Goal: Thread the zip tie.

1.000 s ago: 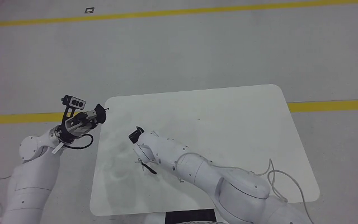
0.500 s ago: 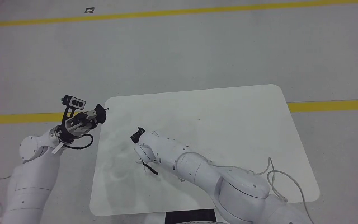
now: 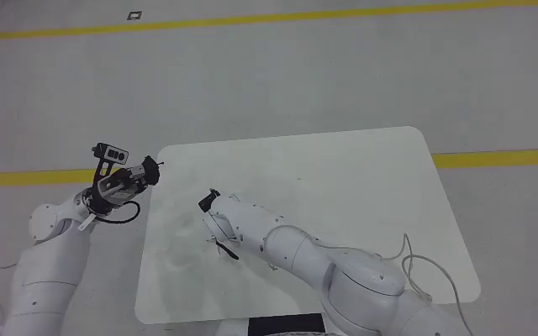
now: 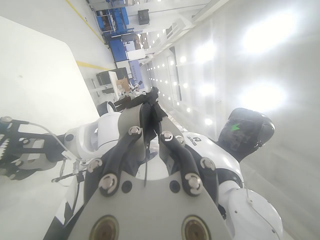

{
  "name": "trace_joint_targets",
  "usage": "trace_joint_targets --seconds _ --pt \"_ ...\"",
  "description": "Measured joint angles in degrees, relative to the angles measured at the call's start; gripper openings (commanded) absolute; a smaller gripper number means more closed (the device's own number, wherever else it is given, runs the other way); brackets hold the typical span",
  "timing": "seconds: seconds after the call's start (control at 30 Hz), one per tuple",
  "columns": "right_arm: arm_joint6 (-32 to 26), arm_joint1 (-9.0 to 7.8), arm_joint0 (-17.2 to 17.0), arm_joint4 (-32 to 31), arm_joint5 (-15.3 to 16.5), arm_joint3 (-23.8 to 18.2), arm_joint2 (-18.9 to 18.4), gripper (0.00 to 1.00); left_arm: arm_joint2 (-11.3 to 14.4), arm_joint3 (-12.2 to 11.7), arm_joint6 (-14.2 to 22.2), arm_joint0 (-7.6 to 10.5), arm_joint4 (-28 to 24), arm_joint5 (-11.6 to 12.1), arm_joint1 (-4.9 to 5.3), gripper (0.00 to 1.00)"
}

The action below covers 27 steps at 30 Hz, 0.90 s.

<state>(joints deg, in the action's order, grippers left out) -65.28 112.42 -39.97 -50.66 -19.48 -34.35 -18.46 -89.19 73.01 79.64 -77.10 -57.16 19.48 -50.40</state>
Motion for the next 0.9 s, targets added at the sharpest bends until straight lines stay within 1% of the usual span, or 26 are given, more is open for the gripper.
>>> trace_joint_targets --seconds 0.2,0.43,0.63,0.67,0.7,0.9 --pt "0.2 0.03 0.1 0.4 0.0 -0.3 0.4 0.12 0.0 0.0 0.0 0.00 0.0 0.0 0.00 0.00" --pt "0.2 0.06 0.2 1.7 0.0 0.6 1.1 0.13 0.0 0.0 0.0 0.00 0.0 0.0 0.00 0.00" --pt "0.2 0.13 0.6 2.6 0.0 1.1 1.9 0.06 0.0 0.0 0.0 0.00 0.0 0.0 0.00 0.00" --pt "0.2 0.14 0.7 2.8 0.0 1.2 2.0 0.02 0.0 0.0 0.0 0.00 0.0 0.0 0.00 0.00" --pt "0.2 0.16 0.7 2.9 0.0 1.2 2.1 0.00 0.0 0.0 0.0 0.00 0.0 0.0 0.00 0.00" --pt "0.1 0.19 1.0 4.0 0.0 1.6 2.8 0.00 0.0 0.0 0.0 0.00 0.0 0.0 0.00 0.00"
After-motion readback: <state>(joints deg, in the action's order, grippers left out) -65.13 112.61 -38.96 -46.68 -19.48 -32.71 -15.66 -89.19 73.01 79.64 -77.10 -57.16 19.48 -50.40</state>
